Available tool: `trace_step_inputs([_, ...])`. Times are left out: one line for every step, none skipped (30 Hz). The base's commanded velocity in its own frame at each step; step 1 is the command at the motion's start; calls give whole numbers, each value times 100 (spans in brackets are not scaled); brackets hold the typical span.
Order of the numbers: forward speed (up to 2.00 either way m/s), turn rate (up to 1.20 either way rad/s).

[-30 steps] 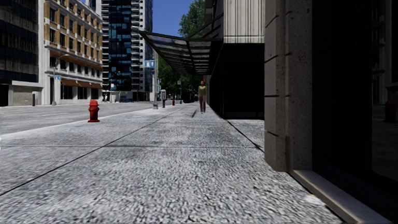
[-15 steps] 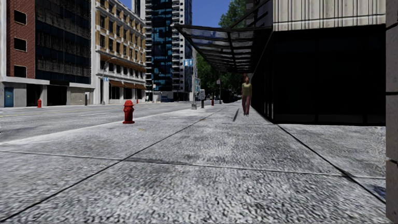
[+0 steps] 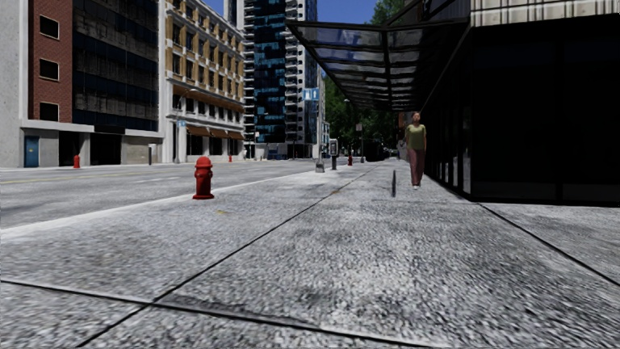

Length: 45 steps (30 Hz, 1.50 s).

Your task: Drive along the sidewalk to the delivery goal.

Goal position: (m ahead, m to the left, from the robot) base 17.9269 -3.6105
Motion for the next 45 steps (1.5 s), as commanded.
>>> trace_step_inputs([200, 0])
trace_step_inputs([200, 0])
trace_step_inputs([200, 0])
trace_step_inputs([200, 0])
trace_step_inputs([200, 0])
trace_step_inputs([200, 0])
trace_step_inputs([200, 0])
trace_step_inputs([200, 0])
trace_step_inputs([200, 6])
trace_step_inputs([200, 12])
trace_step_inputs([200, 14])
trace_step_inputs([200, 17])
trace_step_inputs([200, 17])
trace_step_inputs([200, 30])
trace_step_inputs([200, 37])
trace_step_inputs([200, 38])
trace_step_inputs([200, 38])
trace_step_inputs([200, 39])
trace_step_inputs([200, 36])
trace_step_inputs([200, 0])
trace_step_inputs([200, 0])
trace_step_inputs([200, 0])
trace_step_inputs([200, 0])
trace_step_inputs([200, 0])
trace_step_inputs([200, 0])
trace_step_inputs([200, 0])
trace_step_inputs([200, 0])
trace_step_inputs([200, 0])
trace_step_inputs([200, 0])
trace_step_inputs([200, 0])
trace_step_inputs([200, 0])
trace_step_inputs([200, -12])
trace_step_inputs([200, -35])
trace_step_inputs([200, -35])
trace_step_inputs([200, -41])
trace_step_inputs([200, -42])
trace_step_inputs([200, -42])
trace_step_inputs([200, -42])
trace_step_inputs([200, -42])
trace_step_inputs([200, -42])
trace_step_inputs([200, -42])
trace_step_inputs([200, -42])
trace_step_inputs([200, -42])
trace_step_inputs([200, -42])
trace_step_inputs([200, -42])
